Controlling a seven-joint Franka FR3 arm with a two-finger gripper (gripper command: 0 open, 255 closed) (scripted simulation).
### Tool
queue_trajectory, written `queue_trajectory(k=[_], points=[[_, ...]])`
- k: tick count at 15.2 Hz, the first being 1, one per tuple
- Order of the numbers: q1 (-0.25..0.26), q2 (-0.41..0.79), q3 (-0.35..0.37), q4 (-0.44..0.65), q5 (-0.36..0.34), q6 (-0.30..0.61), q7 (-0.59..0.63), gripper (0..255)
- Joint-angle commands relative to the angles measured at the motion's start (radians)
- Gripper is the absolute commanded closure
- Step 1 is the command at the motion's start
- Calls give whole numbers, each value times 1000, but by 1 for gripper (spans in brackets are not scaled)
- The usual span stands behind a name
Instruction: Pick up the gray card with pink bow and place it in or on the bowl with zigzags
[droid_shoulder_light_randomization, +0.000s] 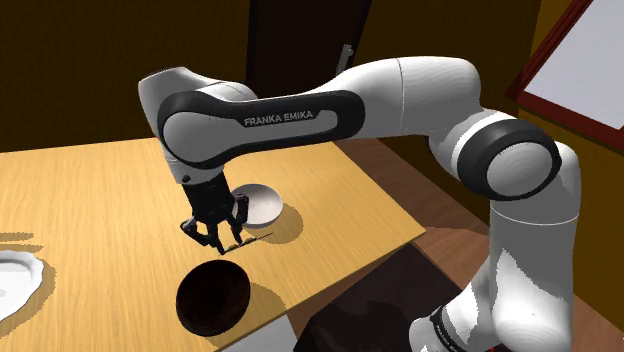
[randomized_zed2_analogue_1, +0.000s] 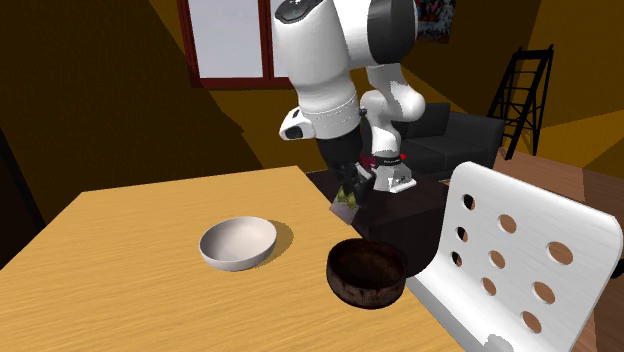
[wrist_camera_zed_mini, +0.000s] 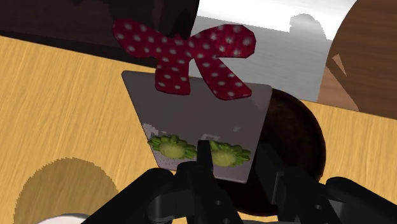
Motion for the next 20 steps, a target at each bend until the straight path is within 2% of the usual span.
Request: queue_trajectory(k=[1,4,17,20], points=[[47,63,4,95,-10,-29,40,255],[128,182,2,291,-30,-100,91,255],[120,223,-11,181,-44,46,79,255],[120,226,-12,177,-45,53,79,255]])
